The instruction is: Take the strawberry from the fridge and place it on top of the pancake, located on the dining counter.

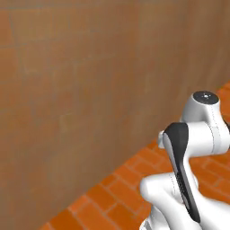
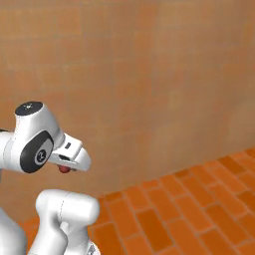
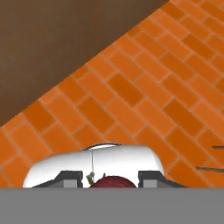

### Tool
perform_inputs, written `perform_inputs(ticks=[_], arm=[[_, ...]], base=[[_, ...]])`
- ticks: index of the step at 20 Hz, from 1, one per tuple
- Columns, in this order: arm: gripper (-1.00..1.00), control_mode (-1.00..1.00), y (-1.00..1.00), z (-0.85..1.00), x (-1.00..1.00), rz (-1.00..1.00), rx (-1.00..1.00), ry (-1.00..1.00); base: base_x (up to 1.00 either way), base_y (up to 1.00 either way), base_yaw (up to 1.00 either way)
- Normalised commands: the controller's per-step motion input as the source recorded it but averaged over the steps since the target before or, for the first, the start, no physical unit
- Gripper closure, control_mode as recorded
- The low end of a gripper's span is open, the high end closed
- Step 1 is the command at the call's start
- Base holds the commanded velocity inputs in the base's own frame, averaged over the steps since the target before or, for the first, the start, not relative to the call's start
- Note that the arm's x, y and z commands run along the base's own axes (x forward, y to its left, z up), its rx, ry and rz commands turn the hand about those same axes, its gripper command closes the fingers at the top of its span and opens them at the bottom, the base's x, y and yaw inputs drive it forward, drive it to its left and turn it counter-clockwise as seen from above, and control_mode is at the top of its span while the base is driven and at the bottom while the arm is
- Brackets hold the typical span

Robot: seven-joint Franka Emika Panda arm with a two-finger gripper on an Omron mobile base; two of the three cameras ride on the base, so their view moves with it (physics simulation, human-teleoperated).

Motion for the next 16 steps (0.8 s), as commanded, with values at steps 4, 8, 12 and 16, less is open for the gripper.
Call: perform_inputs(ticks=[4,8,12,16], arm=[[1.00,1.00,0.00,0.00,0.00,0.00,0.00,0.00],[1.00,1.00,0.00,0.00,0.00,0.00,0.00,0.00],[1.00,1.00,0.00,0.00,0.00,0.00,0.00,0.00],[1.00,1.00,0.00,0.00,0.00,0.00,0.00,0.00]], base=[[0.03,-0.18,-0.93],[0.00,-0.18,-0.96],[0.00,-0.14,-0.97],[0.00,-0.05,-0.99]])
